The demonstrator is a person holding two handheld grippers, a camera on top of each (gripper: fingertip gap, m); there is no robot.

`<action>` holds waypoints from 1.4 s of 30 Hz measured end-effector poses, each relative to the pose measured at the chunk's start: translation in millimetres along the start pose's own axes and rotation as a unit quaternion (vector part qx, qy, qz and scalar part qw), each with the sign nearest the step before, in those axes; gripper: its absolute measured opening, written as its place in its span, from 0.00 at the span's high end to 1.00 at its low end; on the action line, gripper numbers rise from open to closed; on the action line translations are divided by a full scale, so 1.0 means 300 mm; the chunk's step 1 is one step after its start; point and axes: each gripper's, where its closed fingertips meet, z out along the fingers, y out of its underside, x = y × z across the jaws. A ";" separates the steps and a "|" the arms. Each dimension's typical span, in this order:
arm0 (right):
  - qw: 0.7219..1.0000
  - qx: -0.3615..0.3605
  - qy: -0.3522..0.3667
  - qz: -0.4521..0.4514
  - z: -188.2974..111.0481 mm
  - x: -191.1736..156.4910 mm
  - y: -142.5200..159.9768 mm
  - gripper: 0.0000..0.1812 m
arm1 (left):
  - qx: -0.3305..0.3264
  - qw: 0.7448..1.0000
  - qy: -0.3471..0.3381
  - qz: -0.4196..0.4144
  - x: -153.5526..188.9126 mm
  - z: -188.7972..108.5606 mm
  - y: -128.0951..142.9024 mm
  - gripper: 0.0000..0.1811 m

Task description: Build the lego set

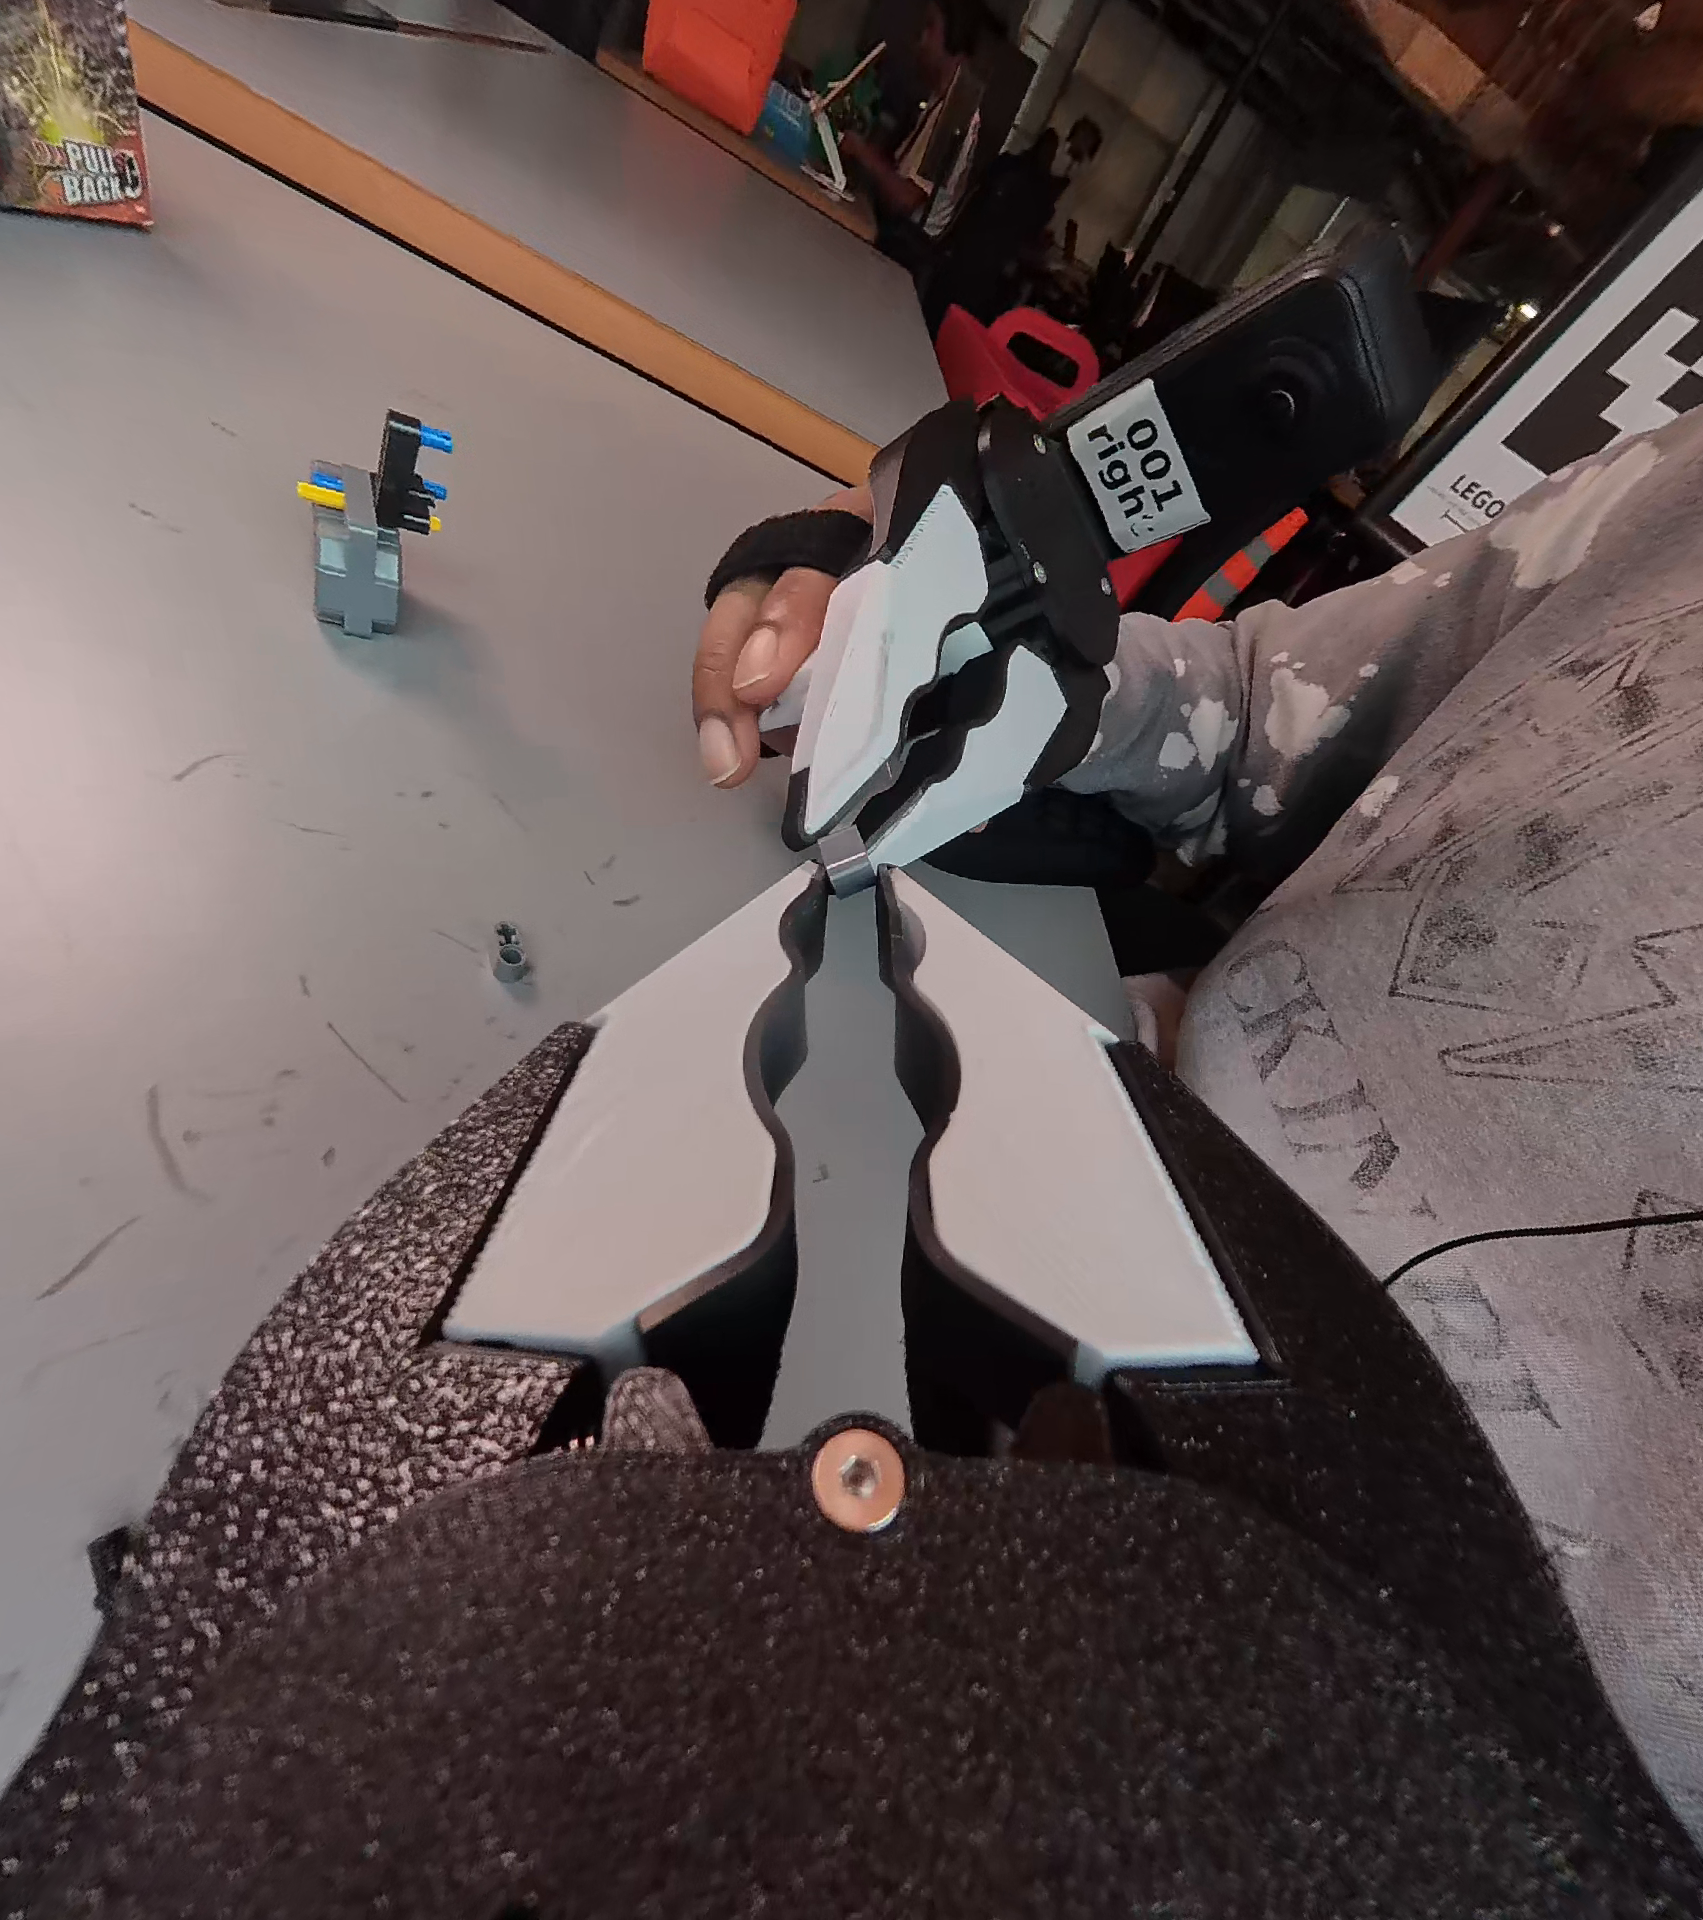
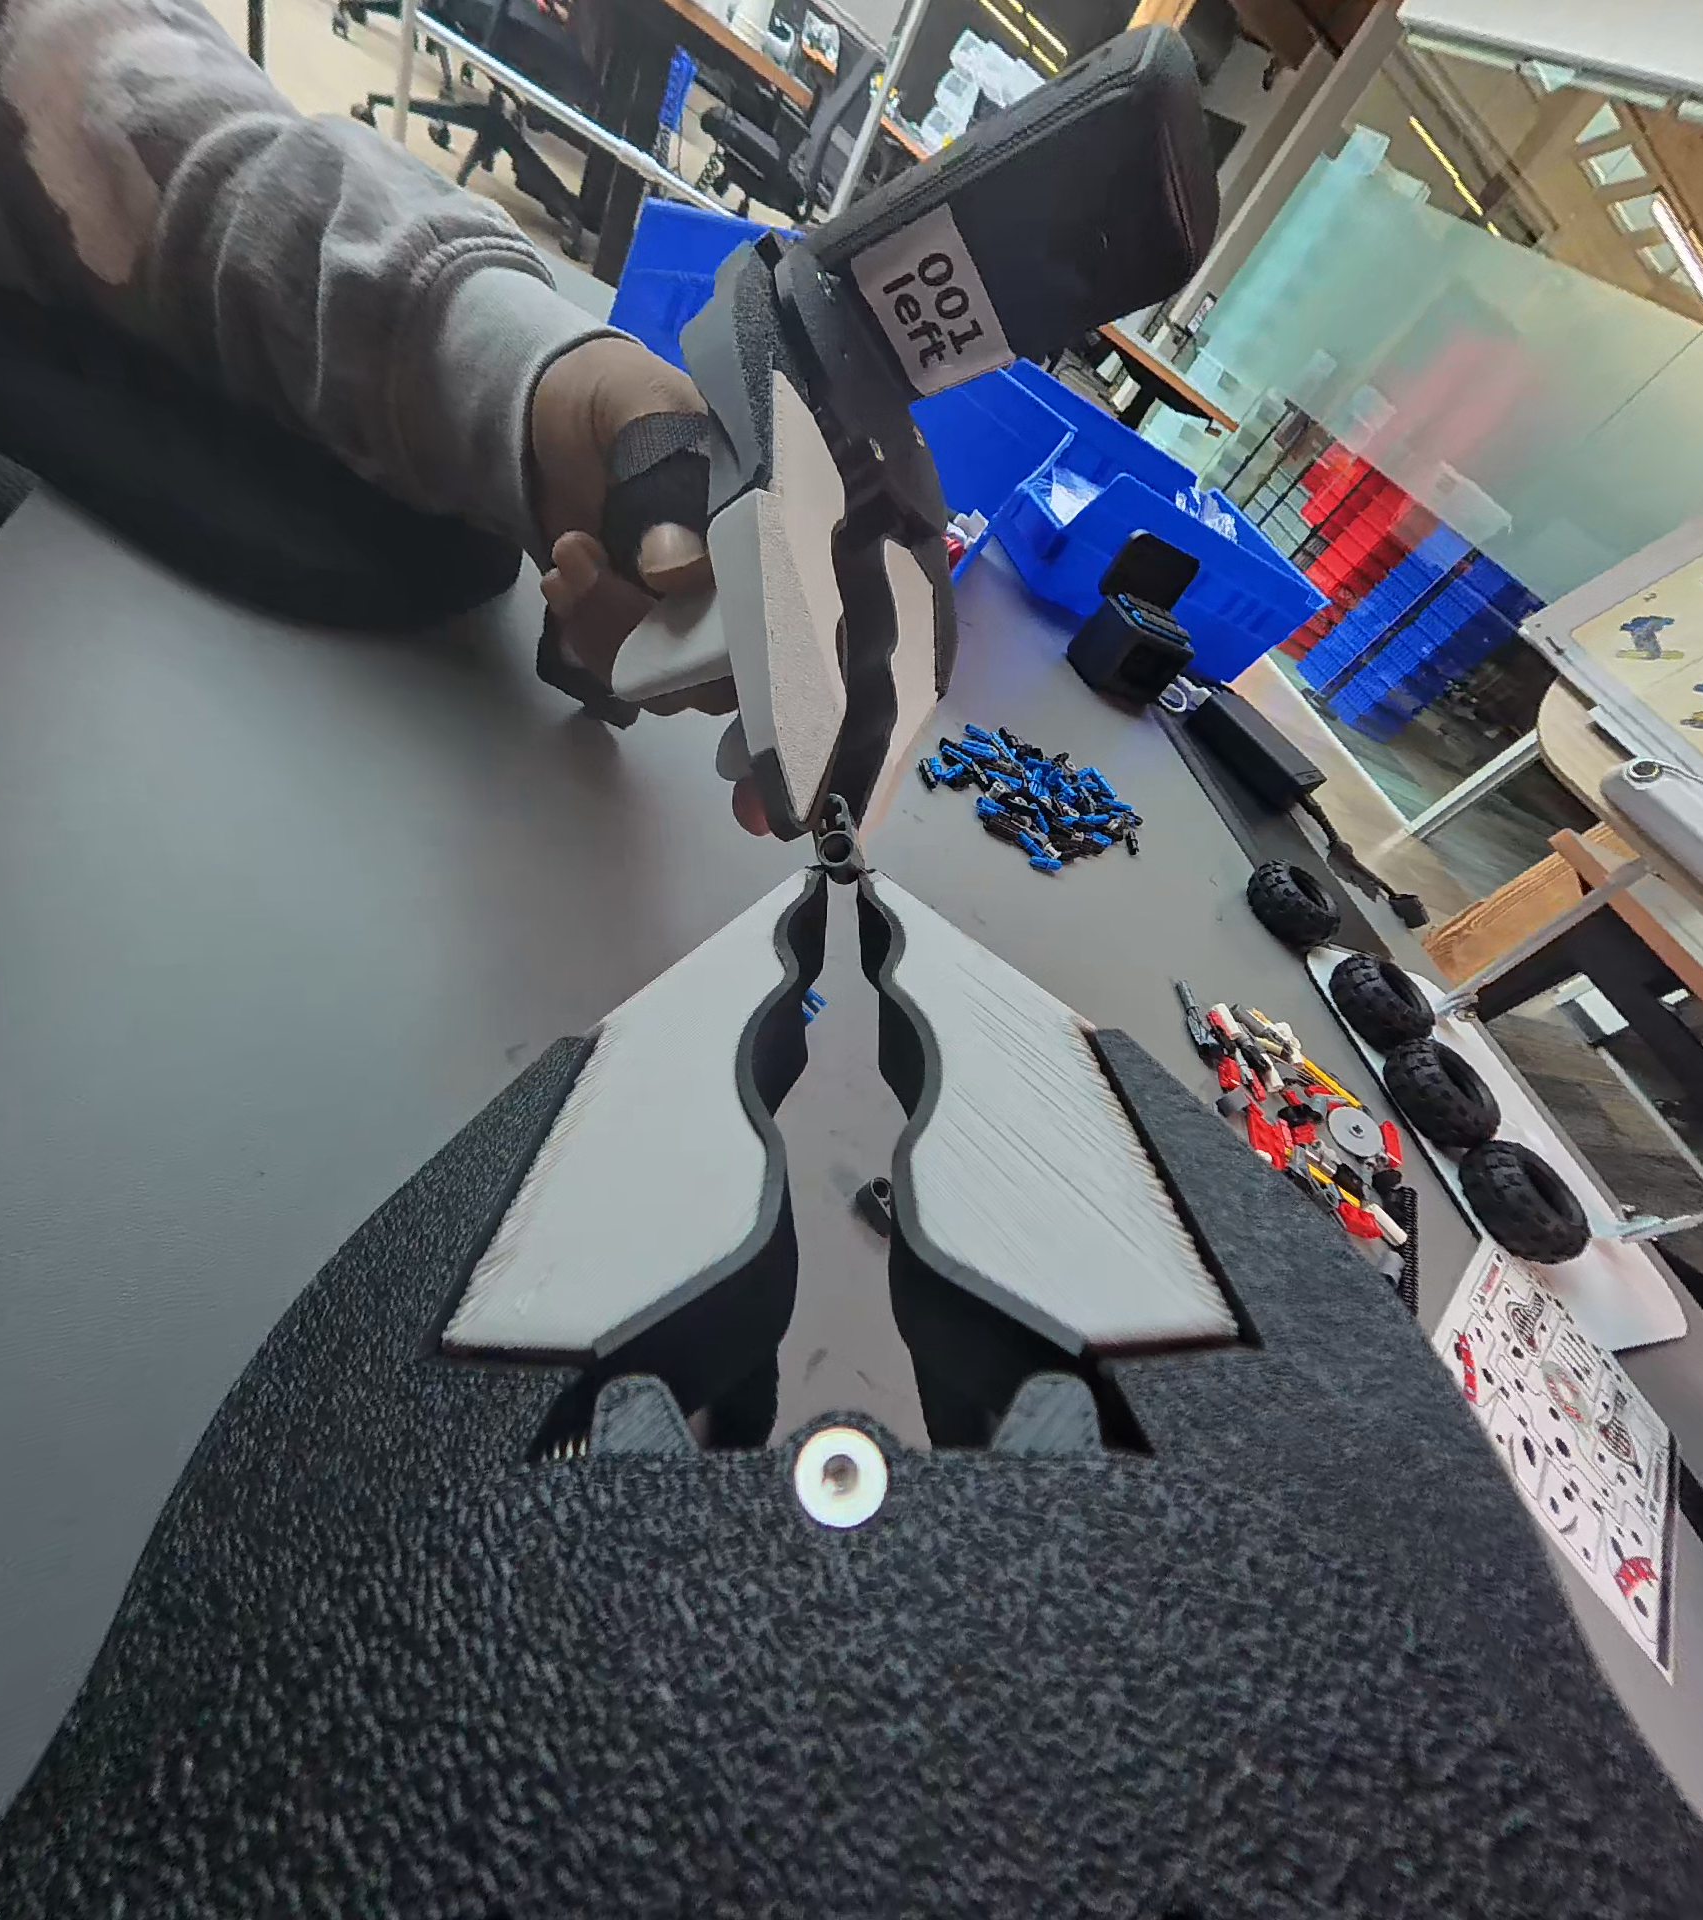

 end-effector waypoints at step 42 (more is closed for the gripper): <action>0.983 0.038 -0.081 0.160 0.015 -0.036 -0.022 0.88 | -0.056 0.980 -0.064 0.178 -0.002 -0.027 0.029 0.96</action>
